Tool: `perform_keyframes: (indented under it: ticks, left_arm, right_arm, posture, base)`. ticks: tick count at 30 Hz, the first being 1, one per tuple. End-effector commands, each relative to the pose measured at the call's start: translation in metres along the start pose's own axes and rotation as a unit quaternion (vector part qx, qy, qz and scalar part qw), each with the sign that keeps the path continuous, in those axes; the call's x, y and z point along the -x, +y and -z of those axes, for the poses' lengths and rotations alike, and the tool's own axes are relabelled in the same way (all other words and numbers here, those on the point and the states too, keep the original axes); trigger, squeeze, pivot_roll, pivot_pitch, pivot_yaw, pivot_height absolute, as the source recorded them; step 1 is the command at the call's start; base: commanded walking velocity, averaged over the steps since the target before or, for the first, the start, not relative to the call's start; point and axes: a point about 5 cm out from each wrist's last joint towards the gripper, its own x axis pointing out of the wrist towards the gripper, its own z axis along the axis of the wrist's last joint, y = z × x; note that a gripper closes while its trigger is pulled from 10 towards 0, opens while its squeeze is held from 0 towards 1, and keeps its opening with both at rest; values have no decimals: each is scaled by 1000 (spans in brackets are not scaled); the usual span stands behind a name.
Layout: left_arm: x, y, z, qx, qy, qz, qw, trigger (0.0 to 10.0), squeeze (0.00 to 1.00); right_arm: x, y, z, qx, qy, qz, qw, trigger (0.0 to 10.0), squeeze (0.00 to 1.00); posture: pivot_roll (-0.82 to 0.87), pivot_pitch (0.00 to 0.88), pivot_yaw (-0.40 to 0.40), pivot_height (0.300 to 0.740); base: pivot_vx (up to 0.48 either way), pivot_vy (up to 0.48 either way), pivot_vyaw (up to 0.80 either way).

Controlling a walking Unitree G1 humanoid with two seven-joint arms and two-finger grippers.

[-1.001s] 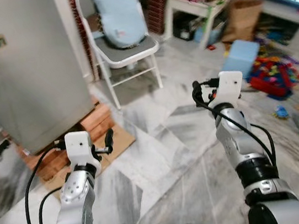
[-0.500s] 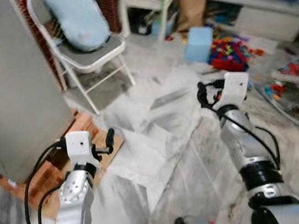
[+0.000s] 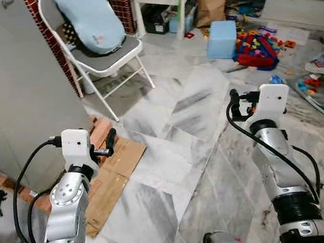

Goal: Restocking fridge

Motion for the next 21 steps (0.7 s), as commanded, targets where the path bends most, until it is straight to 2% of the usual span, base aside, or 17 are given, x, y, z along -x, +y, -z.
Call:
perform_keyframes:
  ticks: [1, 5, 10, 13, 21]
  left_arm:
    - [4, 0, 3, 6, 3, -1, 1000, 10000, 0]
    - [10, -2, 10, 15, 9, -1, 1000, 10000, 0]
    - [14, -4, 14, 16, 12, 0, 1000, 10000, 0]
    - [23, -2, 15, 14, 15, -13, 1000, 10000, 0]
    - [51, 8, 11, 12, 7, -42, 999, 10000, 0]
  right_arm:
    - [3, 2, 0, 9, 5, -10, 1000, 10000, 0]
    - [0, 9, -2, 14, 4, -29, 999, 10000, 0]
    - [0, 9, -6, 18, 0, -32, 999, 10000, 0]
    - [10, 1, -4, 25, 5, -33, 999, 10000, 0]
    - [47, -18, 6, 91, 20, -66, 993, 10000, 0]
  posture:
    - [-21, 77, 21, 740]
    - [-18, 82, 10, 740]
    - [-17, 81, 5, 740]
    - [-20, 77, -2, 740]
    - [-13, 99, -12, 740]
  base:
    - [281, 307, -800]
    - [288, 371, -800]
    - [259, 392, -800]
    - [0, 90, -648]
    - [0, 0, 0]
